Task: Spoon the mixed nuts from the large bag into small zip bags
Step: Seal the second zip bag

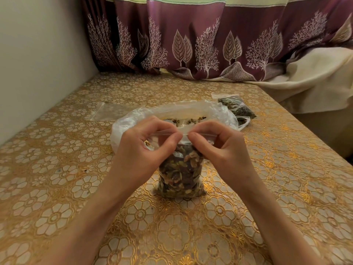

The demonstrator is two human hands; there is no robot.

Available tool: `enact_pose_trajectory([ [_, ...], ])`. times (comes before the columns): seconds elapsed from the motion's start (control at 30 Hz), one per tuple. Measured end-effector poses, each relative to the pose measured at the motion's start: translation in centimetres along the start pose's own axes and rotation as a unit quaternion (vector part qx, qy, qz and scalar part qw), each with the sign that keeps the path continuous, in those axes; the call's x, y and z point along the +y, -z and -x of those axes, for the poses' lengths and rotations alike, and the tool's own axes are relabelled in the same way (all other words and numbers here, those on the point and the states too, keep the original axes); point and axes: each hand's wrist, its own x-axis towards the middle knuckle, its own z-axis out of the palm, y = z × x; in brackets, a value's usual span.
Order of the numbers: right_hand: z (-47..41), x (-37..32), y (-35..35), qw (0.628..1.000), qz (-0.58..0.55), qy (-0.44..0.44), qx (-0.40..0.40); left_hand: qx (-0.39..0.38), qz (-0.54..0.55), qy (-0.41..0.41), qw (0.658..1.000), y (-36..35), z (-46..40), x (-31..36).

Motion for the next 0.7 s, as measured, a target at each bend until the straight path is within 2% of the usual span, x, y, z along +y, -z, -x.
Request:
enact_pose_trajectory([
  [0.7, 0.23, 0.14, -0.75, 1.0, 0.014, 0.001, 0.008, 0.006, -0.092, -0.051, 0.994, -0.16, 0.17, 0.08],
])
